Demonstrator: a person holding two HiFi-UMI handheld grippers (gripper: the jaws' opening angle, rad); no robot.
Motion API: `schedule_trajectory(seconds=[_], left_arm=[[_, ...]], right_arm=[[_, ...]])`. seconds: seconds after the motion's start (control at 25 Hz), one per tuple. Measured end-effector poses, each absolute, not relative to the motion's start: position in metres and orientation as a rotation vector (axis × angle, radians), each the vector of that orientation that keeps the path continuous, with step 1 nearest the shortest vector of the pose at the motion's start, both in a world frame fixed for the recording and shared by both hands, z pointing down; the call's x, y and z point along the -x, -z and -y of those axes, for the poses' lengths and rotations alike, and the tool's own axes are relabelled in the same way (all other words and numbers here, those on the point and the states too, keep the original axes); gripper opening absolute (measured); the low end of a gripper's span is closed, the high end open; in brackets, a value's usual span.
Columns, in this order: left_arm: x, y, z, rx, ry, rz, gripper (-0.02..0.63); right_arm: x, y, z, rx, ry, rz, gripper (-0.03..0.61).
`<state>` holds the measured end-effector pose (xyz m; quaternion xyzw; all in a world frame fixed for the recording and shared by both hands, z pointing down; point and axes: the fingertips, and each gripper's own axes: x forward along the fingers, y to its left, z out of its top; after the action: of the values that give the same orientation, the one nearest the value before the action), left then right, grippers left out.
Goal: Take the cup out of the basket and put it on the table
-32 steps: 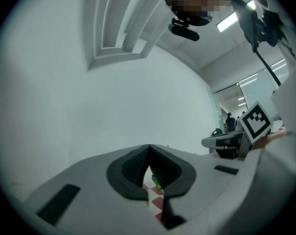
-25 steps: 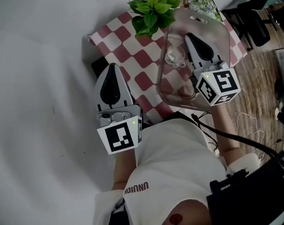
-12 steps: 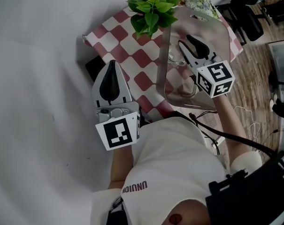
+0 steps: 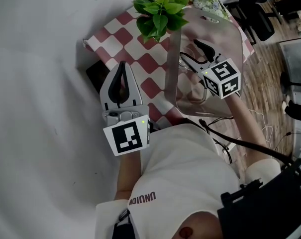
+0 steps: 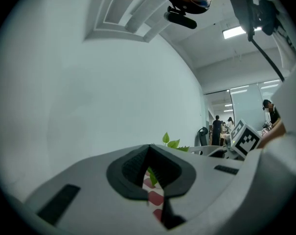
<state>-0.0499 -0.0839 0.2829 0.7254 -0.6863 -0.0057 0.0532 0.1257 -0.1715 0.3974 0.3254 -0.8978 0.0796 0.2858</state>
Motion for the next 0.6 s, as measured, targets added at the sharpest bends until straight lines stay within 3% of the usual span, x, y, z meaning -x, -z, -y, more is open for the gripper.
schedule_trajectory(seconds=[0.6], left_arm=[[0.034,-0.287,0.101,-2.251,0.014,2.015,0.009]], right_arm=[[-0.133,-0.449,0.169,-0.715,-0.251,2.235,0.35]])
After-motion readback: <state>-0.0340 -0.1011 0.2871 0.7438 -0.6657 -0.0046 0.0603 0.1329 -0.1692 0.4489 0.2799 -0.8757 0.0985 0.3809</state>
